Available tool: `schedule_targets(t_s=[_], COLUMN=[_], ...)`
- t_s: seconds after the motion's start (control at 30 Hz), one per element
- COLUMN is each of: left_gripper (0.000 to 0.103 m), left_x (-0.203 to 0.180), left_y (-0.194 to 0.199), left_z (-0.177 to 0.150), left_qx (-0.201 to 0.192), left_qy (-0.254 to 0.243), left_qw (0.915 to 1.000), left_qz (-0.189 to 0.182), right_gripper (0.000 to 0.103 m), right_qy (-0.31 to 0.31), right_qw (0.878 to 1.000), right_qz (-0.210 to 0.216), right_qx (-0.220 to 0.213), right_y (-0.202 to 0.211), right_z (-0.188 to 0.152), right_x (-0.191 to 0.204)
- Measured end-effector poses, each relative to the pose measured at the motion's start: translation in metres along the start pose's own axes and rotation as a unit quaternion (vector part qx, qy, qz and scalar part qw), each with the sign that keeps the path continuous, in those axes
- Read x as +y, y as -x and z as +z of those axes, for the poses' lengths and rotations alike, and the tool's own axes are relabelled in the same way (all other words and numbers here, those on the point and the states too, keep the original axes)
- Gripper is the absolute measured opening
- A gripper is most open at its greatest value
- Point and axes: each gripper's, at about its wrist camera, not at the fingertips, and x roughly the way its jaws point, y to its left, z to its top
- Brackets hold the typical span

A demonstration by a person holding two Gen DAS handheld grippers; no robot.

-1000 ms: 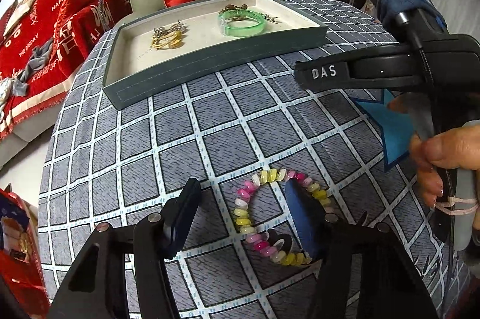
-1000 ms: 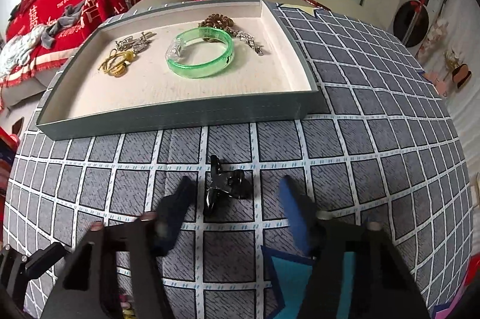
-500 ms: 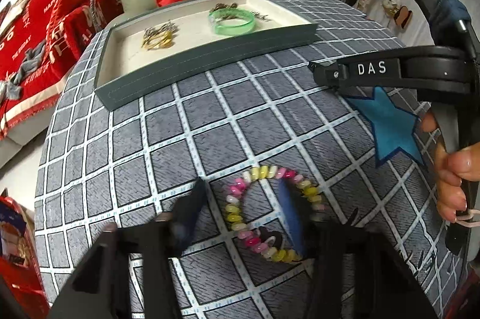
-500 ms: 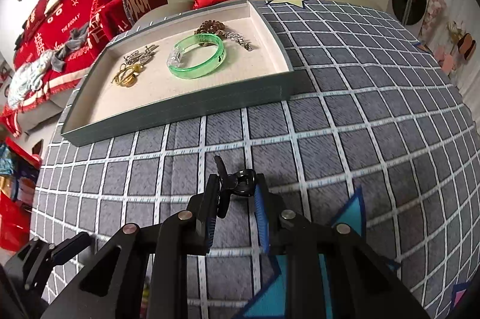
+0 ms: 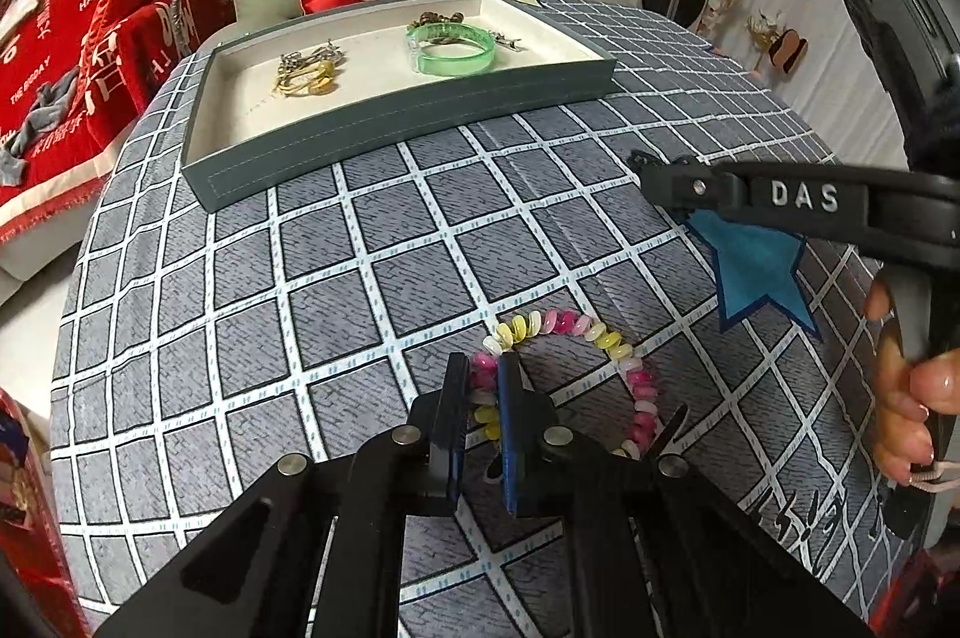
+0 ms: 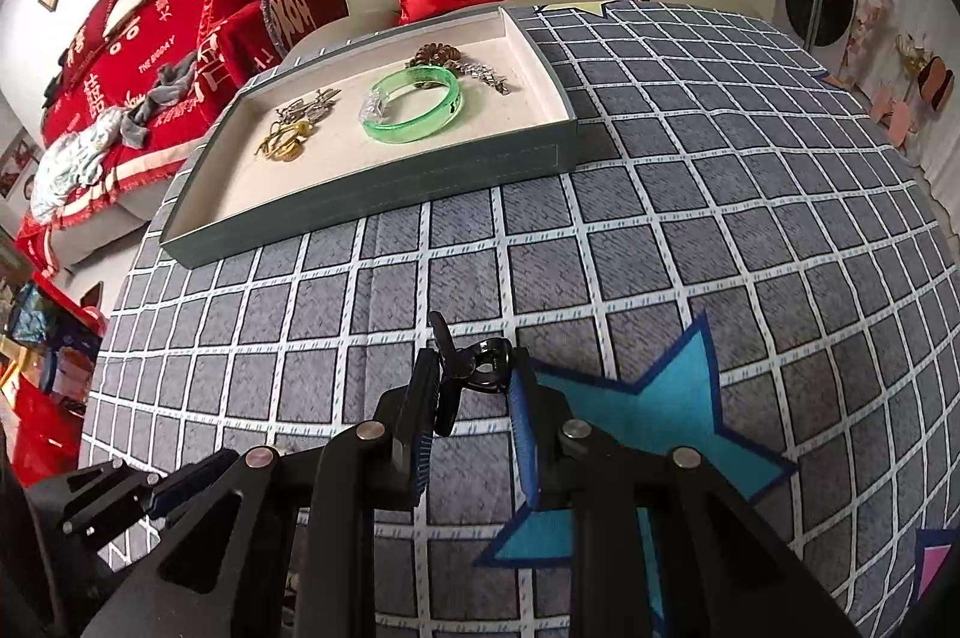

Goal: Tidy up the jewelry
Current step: 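Carry the bracelet with the left tool into the tray while the right tool carries the claw clip there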

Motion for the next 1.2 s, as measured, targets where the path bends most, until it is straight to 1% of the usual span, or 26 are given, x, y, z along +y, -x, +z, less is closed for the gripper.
schedule_targets(t_s=[0.3,0.6,0.87,1.2], left_gripper=[0.024,0.024,0.024,0.024], left_x=[0.011,0.028,0.044,0.053], left_y=[0.016,0.031,0.045,0.048], left_z=[0.003,0.016,0.037,0.062], left_qx=[-0.019,-0.047,-0.077,-0.102], left_qy=[0.014,0.029,0.039,0.036], left_qw=[0.9997,0.9983,0.9961,0.9941], left_qz=[-0.007,-0.015,-0.017,-0.014], right_gripper=[0.025,0.025,0.025,0.025], right_qy=[-0.008,-0.007,-0.006,0.008], right_qw=[1.0,1.0,1.0,1.0], right_qz=[0.002,-0.004,-0.001,0.0], right_qx=[-0.005,-0.007,-0.016,-0.03], right_y=[0.012,0.021,0.027,0.029], right_z=[-0.006,-0.003,0.014,0.041], right_x=[-0.004,-0.003,0.003,0.015])
